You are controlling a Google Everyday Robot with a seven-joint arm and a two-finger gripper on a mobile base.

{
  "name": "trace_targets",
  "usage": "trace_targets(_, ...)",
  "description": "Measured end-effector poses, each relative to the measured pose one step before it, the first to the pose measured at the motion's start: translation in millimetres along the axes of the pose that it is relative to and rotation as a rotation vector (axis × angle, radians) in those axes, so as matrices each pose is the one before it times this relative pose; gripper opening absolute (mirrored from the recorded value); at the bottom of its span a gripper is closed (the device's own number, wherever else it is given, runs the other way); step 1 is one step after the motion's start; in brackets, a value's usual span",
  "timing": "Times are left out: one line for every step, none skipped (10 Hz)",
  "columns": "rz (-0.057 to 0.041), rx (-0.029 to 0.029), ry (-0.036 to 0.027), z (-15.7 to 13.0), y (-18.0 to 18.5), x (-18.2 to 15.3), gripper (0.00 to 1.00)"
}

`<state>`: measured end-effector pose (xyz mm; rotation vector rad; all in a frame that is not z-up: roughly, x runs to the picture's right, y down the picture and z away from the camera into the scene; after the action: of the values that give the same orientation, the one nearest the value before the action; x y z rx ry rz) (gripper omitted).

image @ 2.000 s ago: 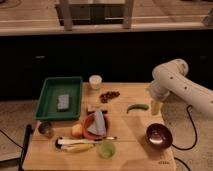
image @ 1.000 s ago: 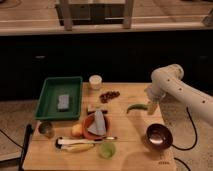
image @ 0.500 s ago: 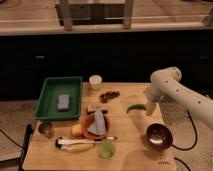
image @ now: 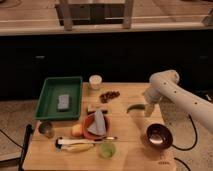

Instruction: Place pepper in plastic cup

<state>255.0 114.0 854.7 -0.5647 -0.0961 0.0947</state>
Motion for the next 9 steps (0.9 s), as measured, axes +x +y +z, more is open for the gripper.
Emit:
trace_targets(0.00027,-0.00278,-0.00301,3.12,0.35,-0.08,0.8)
trace_targets(-0.00125,-0.00153,-0.00216,2.41,0.01,-0.48,0.8)
trace_targets(-0.00227,-0.00225,-0.00142,3.11,0.28,0.1,0.8)
trace_targets(-0.00153,-0.00276,-0.00131,4.09,0.82,0.5,0.8)
trace_targets(-0.00145,-0.00232,-0.00065,3.74,0.39,0.38,0.8)
trace_targets(-0.00604,-0.00437,-0.0022,4.56,0.68,-1.55,0.8)
trace_targets(-0.00359,-0.002,-0.0019,2.51,0.46,-1.3,0.8)
trace_targets(-0.00169,-0.00149,-0.00016,1.5,0.62,0.0,0.8)
trace_targets(-0.00442,-0.00293,-0.00126,3.05,1.17,-0.09,0.8)
